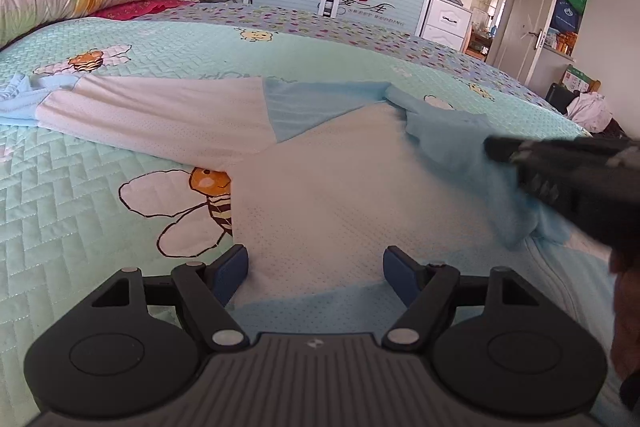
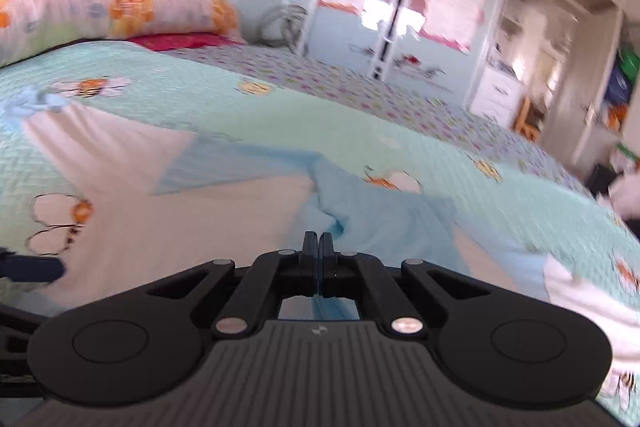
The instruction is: Fold clothes
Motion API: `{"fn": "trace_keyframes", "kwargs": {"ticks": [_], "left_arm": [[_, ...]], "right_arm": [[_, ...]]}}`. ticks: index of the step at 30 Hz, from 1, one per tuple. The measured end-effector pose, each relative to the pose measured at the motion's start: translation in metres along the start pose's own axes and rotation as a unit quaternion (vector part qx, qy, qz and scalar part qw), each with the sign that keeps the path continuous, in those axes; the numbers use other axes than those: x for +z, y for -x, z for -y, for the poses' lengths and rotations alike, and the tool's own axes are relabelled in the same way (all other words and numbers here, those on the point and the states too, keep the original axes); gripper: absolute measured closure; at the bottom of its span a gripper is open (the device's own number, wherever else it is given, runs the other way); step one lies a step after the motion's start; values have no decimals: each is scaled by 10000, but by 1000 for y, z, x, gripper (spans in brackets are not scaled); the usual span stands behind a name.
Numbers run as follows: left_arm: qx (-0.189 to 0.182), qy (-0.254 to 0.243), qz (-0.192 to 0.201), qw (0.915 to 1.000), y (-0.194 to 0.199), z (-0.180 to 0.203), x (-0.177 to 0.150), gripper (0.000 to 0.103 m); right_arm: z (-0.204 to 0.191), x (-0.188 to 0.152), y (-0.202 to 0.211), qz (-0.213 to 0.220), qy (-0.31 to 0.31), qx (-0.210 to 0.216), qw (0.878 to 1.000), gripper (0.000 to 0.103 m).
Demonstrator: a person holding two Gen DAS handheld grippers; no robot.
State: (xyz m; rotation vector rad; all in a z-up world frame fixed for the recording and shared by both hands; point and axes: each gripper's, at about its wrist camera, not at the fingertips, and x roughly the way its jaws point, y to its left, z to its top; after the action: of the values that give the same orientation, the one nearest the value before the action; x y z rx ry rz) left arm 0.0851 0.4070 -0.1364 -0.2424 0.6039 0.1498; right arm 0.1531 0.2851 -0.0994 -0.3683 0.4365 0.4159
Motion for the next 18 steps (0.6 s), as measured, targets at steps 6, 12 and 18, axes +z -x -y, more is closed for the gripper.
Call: {"fn": "trace_keyframes", "kwargs": {"ticks": [6,12,18], "left_arm": [[50,-57,-14,10000,-1,1,0,26],[100,-110,-51,9999,-2,2,0,25],[117,-186,-67,9997,-3,2,-2,25]], "right_arm": [[1,-19,-5,-478,-266,116,9984,67],[24,-13,13,-59,-804,-95,9967,57],[5,-13,-24,-771,-1041,772,9886,81]]}}
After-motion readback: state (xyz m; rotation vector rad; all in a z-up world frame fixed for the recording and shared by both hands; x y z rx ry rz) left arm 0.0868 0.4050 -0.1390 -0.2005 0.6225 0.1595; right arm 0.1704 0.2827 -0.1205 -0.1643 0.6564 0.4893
